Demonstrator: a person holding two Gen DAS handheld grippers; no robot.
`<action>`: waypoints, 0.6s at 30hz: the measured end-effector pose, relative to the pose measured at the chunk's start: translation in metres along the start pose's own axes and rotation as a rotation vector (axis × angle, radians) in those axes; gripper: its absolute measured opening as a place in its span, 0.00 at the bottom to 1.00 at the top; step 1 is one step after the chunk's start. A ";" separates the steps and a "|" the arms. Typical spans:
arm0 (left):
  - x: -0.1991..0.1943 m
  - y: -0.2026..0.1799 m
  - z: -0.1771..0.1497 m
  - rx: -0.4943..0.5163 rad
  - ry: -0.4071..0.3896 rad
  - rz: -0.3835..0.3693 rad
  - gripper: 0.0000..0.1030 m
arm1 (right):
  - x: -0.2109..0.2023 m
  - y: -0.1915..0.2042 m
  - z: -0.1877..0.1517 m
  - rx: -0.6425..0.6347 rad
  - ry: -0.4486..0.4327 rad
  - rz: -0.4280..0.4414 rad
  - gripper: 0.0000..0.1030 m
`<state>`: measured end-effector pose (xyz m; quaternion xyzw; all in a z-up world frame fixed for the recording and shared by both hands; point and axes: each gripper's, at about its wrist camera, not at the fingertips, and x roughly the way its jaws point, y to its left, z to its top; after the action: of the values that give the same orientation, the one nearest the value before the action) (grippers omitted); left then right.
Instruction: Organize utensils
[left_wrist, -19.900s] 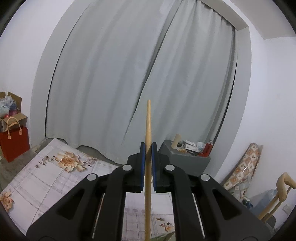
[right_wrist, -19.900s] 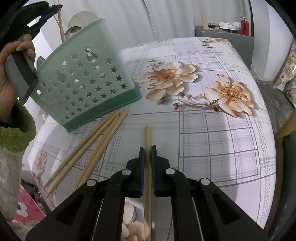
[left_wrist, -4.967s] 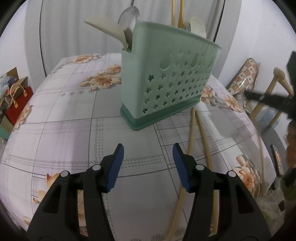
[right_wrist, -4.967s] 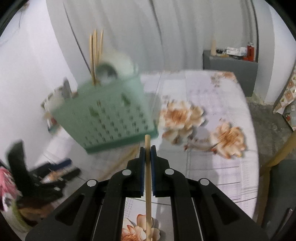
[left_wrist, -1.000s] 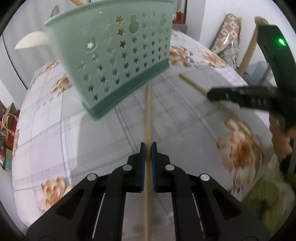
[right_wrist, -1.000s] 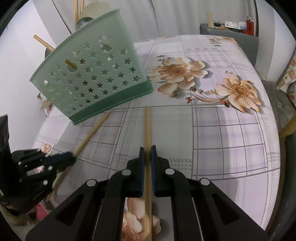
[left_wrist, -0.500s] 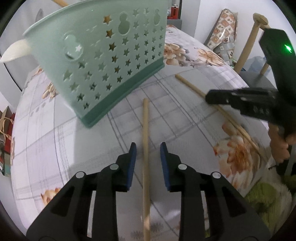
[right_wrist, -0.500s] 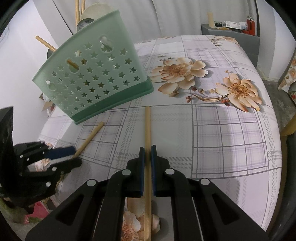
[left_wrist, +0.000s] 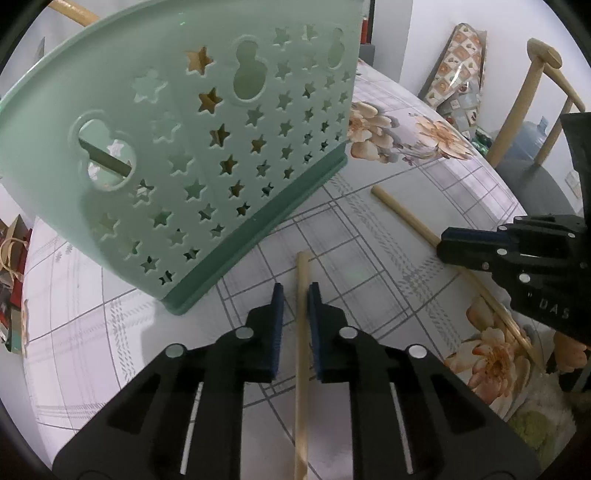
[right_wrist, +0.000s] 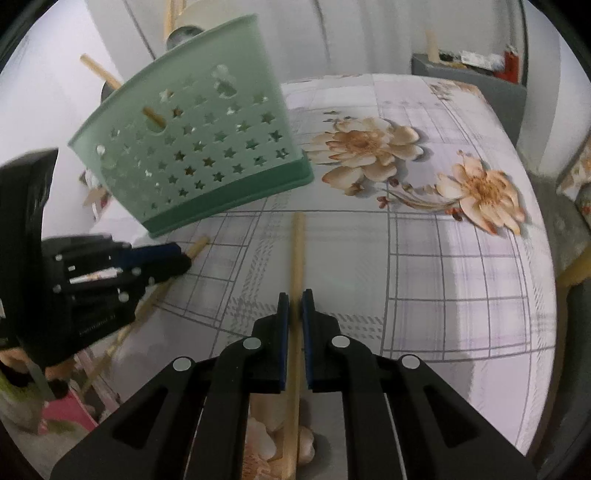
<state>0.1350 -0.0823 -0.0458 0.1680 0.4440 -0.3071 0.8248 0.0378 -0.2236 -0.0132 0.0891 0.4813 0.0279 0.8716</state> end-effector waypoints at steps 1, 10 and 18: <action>0.000 0.001 0.000 -0.002 0.000 0.001 0.08 | 0.001 0.001 0.002 -0.008 0.001 -0.006 0.10; -0.003 0.008 -0.001 -0.013 -0.009 0.005 0.05 | 0.010 0.016 0.012 -0.094 -0.012 -0.068 0.22; -0.008 0.017 -0.003 -0.079 -0.038 -0.021 0.05 | 0.005 0.003 0.018 -0.022 -0.030 -0.022 0.07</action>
<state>0.1407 -0.0654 -0.0410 0.1248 0.4417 -0.3011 0.8358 0.0558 -0.2227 -0.0076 0.0746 0.4686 0.0221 0.8800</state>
